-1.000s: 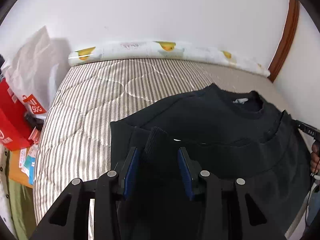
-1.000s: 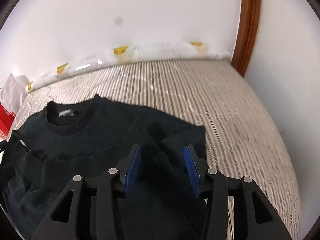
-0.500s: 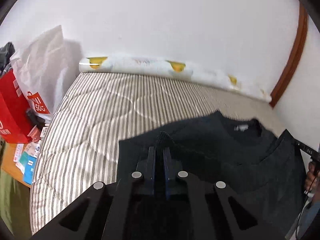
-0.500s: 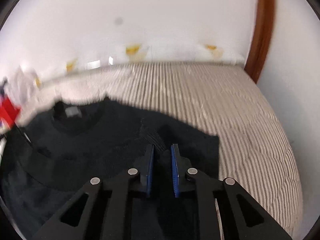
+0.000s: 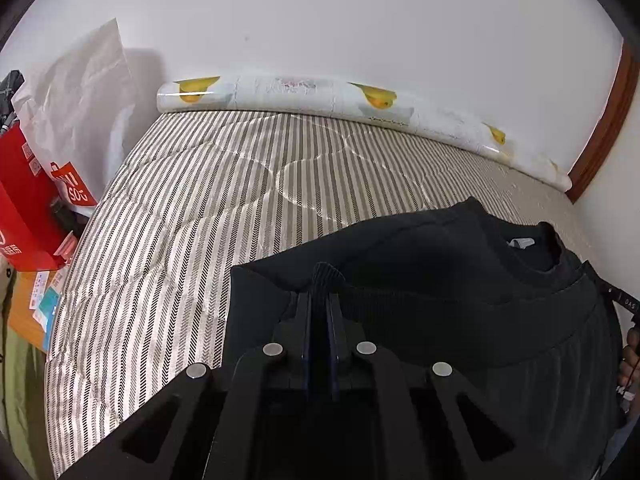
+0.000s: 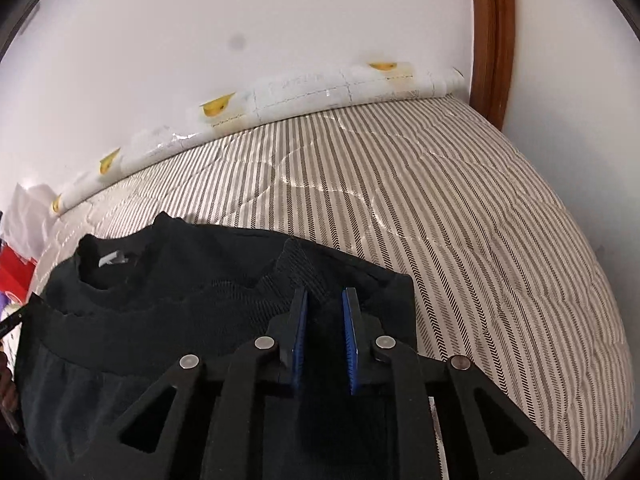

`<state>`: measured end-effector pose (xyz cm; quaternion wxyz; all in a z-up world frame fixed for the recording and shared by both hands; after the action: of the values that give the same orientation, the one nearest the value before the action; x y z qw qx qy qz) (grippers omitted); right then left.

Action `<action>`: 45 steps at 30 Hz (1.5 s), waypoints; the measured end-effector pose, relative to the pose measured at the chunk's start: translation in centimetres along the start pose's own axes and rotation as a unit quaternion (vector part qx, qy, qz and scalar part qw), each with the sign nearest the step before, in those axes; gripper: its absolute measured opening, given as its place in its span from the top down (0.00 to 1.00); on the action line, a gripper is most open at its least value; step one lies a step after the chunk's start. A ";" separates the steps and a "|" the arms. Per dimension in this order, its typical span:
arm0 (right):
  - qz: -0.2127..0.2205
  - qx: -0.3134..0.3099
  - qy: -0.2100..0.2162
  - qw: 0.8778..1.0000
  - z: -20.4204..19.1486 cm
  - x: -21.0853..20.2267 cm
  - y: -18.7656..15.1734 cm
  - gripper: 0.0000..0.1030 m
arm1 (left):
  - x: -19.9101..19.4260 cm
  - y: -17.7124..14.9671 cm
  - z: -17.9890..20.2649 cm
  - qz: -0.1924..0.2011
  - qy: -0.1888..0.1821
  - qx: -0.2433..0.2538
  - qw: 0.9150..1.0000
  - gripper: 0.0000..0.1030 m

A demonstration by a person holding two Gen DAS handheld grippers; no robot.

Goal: Fold small clothes

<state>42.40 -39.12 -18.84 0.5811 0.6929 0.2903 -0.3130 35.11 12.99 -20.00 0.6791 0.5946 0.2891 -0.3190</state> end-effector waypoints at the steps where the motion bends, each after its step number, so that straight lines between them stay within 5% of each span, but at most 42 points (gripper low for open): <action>1: -0.002 -0.008 -0.013 1.000 -0.2 -0.2 0.0 0.81 | -0.1 0.0 0.1 -0.001 0.003 0.001 1.000 0.90; 6: 0.024 -0.036 -0.041 0.998 -2.1 -2.9 0.4 0.75 | -0.8 -0.3 0.1 -0.008 0.013 -0.005 1.000 0.81; 13: 0.026 -0.078 0.027 0.996 -10.4 -5.0 -1.4 0.70 | -3.5 -1.7 0.1 0.003 0.013 -0.011 1.000 0.64; 20: -0.001 -0.114 0.071 0.991 -18.2 -4.5 -4.9 0.68 | -7.0 -4.5 -0.8 0.013 0.005 -0.023 1.000 0.61; 25: -0.017 -0.140 0.055 0.988 -21.6 -4.1 -7.5 0.68 | -9.1 -7.3 -2.4 0.015 -0.006 -0.044 0.999 0.61; 30: -0.043 -0.152 0.024 0.987 -21.9 -2.8 -9.4 0.68 | -10.4 -10.1 -3.9 0.009 -0.014 -0.051 0.999 0.61; 39: -0.020 -0.173 0.010 0.985 -20.8 -5.7 -13.7 0.68 | -12.7 -14.7 -4.9 0.014 -0.031 -0.043 0.998 0.61; 45: -0.007 -0.179 0.026 0.984 -19.7 -8.7 -17.5 0.68 | -15.1 -17.1 -4.8 0.053 -0.072 -0.041 0.995 0.43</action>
<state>25.35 -17.29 -20.48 0.6855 0.5838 0.3614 -0.2421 12.25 17.56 -19.60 0.7379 0.5560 0.2208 -0.3123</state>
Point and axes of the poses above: each gripper's, at about its wrist camera, not at the fingertips, and x roughly the way its jaws point, z to its right, y to its top, the point moved 6 cm from there along x, roughly the way its jaws point
